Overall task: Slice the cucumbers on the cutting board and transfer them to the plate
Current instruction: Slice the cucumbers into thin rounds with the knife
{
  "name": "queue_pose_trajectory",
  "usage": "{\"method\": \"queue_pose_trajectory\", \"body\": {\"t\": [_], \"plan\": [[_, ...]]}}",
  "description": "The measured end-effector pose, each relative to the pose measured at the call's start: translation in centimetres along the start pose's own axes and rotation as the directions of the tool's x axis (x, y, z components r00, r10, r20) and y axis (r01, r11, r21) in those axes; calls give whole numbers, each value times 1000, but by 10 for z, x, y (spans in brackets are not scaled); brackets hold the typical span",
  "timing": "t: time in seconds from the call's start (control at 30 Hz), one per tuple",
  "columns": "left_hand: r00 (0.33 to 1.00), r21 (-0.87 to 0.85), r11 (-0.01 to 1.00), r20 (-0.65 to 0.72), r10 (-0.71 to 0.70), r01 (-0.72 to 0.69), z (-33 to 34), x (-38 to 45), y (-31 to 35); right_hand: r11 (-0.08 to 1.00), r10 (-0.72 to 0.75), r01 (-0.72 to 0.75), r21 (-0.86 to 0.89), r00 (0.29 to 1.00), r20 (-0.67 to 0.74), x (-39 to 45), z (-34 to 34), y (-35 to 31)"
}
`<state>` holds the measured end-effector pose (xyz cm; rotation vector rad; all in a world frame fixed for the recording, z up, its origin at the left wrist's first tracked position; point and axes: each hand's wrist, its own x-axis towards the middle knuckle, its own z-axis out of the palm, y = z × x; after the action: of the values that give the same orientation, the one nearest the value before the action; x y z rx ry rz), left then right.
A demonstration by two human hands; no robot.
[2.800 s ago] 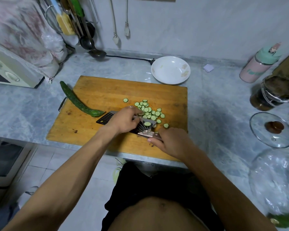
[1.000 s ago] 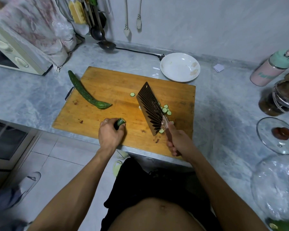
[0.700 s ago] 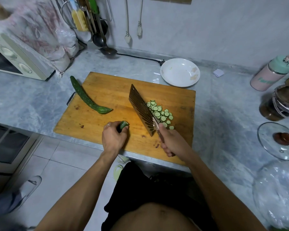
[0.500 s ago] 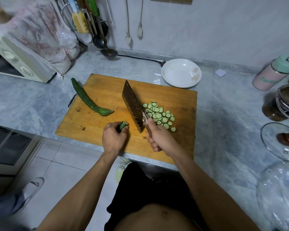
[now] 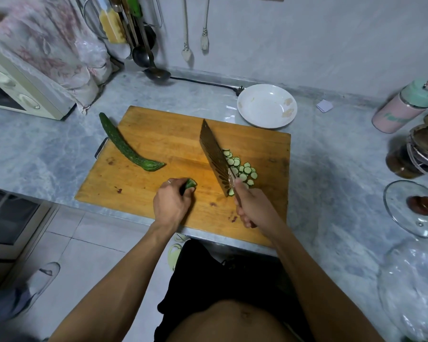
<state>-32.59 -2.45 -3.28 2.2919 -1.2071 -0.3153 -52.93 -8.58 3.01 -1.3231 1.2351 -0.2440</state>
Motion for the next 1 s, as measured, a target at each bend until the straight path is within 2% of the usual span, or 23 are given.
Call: {"method": "queue_pose_trajectory", "body": {"t": [0.27, 0.43, 0.57, 0.7, 0.83, 1.0], "plan": [[991, 7, 991, -5, 133, -133, 9, -6, 2, 949, -132, 133, -286, 991, 21, -18, 6, 17], [960, 37, 962, -64, 273, -271, 10, -13, -2, 945, -137, 141, -295, 990, 32, -22, 13, 23], [928, 101, 927, -51, 368, -362, 8, -13, -2, 964, -71, 82, -252, 996, 53, -24, 10, 19], [938, 60, 938, -36, 345, -343, 9, -17, 1, 980, -59, 68, -189, 997, 50, -26, 11, 17], [973, -19, 973, -32, 228, -229, 9, -15, 6, 955, -139, 142, -261, 990, 27, -30, 15, 23], [982, 3, 982, -1, 188, -188, 9, -14, 6, 884, -275, 263, -387, 961, 24, -43, 13, 25]]}}
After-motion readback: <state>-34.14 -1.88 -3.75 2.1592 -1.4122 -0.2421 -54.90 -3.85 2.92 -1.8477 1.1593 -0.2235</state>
